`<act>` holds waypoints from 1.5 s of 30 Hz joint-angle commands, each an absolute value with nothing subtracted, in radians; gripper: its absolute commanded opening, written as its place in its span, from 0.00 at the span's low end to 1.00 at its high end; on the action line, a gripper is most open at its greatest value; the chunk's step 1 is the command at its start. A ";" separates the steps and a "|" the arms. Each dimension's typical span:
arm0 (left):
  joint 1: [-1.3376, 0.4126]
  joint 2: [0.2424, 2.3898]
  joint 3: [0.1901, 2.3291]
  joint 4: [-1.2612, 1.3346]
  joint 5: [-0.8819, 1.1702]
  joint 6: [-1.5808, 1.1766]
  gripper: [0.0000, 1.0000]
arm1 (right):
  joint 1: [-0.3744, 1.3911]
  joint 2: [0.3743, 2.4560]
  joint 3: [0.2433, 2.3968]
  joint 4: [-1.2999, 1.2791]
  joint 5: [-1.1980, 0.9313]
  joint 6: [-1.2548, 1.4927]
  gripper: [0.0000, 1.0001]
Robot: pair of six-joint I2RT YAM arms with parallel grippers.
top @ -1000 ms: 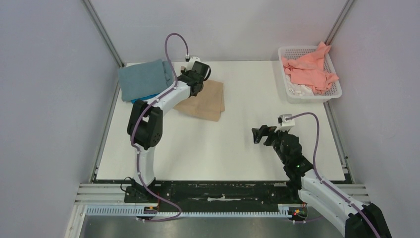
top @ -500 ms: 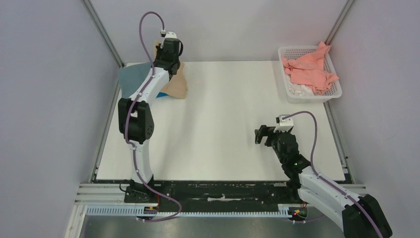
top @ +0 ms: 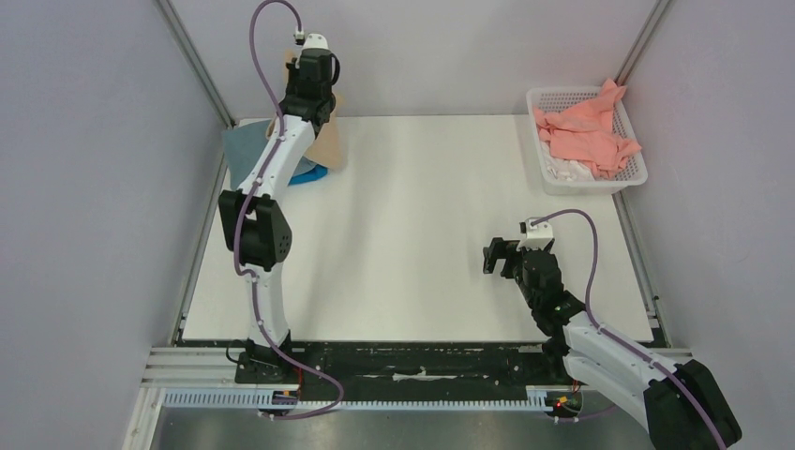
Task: Fold and stack the t-shirts
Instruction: Put the neatly folded tshirt into the corner of the board with the left arm
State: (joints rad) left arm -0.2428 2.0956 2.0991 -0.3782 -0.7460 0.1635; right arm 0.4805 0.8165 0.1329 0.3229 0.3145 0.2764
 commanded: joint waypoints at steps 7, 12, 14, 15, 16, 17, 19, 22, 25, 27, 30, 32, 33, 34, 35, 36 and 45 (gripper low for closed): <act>-0.232 2.059 2.199 -0.341 -0.772 0.184 0.02 | 0.482 0.816 0.170 0.339 0.352 0.273 0.98; -0.213 2.072 2.194 -0.342 -0.763 0.176 0.02 | 0.482 0.837 0.180 0.334 0.350 0.274 0.98; -0.196 2.085 2.187 -0.351 -0.766 0.165 0.02 | 0.482 0.842 0.183 0.328 0.347 0.276 0.98; -0.186 2.093 2.184 -0.351 -0.769 0.160 0.02 | 0.482 0.841 0.183 0.327 0.348 0.275 0.98; -0.176 2.100 2.181 -0.352 -0.760 0.159 0.02 | 0.482 0.841 0.182 0.327 0.347 0.276 0.98; -0.163 2.106 2.177 -0.346 -0.750 0.157 0.02 | 0.481 0.840 0.182 0.328 0.350 0.275 0.98; -0.138 2.118 2.172 -0.345 -0.717 0.153 0.02 | 0.482 0.840 0.182 0.325 0.359 0.275 0.98; -0.096 2.139 2.159 -0.347 -0.649 0.127 0.02 | 0.482 0.845 0.186 0.320 0.370 0.272 0.98; -0.052 2.172 2.157 -0.350 -0.576 0.101 0.02 | 0.481 0.852 0.188 0.316 0.382 0.270 0.98; -0.023 2.200 2.160 -0.345 -0.543 0.089 0.02 | 0.482 0.860 0.193 0.312 0.388 0.268 0.98; 0.039 2.256 2.191 -0.350 -0.483 0.054 0.02 | 0.481 0.872 0.204 0.299 0.393 0.265 0.98; 0.069 2.300 2.235 -0.386 -0.446 0.027 0.02 | 0.482 0.878 0.209 0.296 0.406 0.263 0.98; 0.083 2.314 2.256 -0.404 -0.446 0.012 0.04 | 0.481 0.882 0.210 0.292 0.411 0.260 0.98; 0.091 2.332 2.271 -0.419 -0.451 0.010 0.09 | 0.481 0.885 0.213 0.290 0.412 0.259 0.98; 0.103 2.342 2.278 -0.421 -0.472 -0.022 0.17 | 0.482 0.888 0.216 0.283 0.416 0.259 0.98; 0.113 2.352 2.280 -0.420 -0.489 -0.042 0.32 | 0.482 0.891 0.218 0.284 0.419 0.259 0.98; 0.132 2.258 2.233 -0.521 -0.374 -0.248 0.78 | 0.482 0.842 0.229 0.248 0.378 0.284 0.98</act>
State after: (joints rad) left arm 0.1474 2.3756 2.2463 -0.4976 -0.4782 -0.0933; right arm 0.4805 0.8829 0.1963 0.2504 0.3882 0.2695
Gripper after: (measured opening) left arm 0.775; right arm 0.979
